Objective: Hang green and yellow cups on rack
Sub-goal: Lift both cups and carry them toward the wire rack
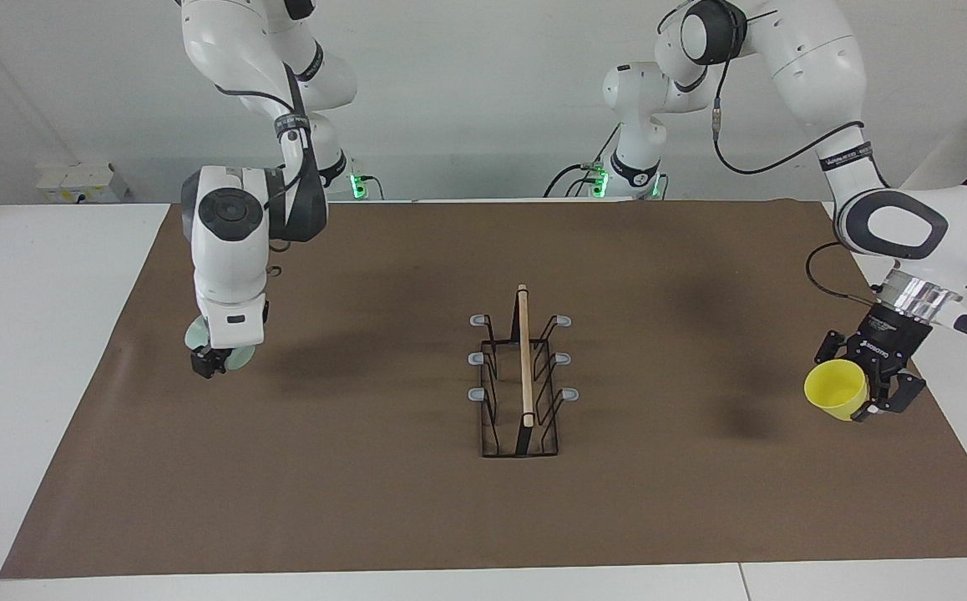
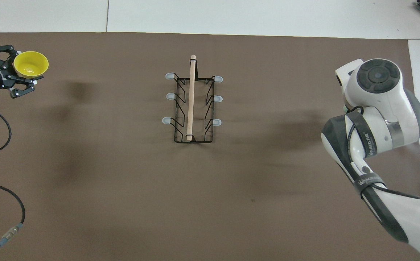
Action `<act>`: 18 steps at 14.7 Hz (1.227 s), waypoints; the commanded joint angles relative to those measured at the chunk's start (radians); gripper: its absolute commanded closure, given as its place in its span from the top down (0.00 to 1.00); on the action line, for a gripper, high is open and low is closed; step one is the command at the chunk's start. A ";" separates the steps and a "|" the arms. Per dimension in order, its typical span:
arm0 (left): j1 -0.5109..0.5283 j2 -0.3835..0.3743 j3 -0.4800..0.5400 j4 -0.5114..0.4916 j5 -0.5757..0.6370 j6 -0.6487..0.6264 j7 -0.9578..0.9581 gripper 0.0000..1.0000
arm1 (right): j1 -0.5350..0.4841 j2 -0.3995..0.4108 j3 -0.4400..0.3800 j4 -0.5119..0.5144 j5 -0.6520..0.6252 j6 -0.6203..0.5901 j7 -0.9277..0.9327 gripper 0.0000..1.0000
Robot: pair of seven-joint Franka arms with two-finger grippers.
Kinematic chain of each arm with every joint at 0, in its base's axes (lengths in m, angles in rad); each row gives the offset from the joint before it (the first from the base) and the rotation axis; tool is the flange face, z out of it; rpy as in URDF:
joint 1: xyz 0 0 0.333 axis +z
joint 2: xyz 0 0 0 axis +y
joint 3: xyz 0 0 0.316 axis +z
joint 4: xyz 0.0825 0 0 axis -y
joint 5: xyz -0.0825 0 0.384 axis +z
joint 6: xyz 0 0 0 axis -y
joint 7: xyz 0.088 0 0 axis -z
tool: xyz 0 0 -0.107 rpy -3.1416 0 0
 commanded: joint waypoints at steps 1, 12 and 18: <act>-0.005 -0.042 -0.031 0.015 0.161 -0.001 -0.004 0.00 | 0.003 -0.050 0.031 0.018 0.161 0.009 0.018 0.00; -0.008 -0.278 -0.271 -0.133 0.764 -0.046 -0.012 0.00 | 0.003 -0.260 0.068 -0.133 0.900 0.183 -0.389 0.00; -0.007 -0.352 -0.419 -0.244 1.003 0.025 -0.116 0.00 | 0.009 -0.322 0.068 -0.273 1.302 0.313 -0.649 0.00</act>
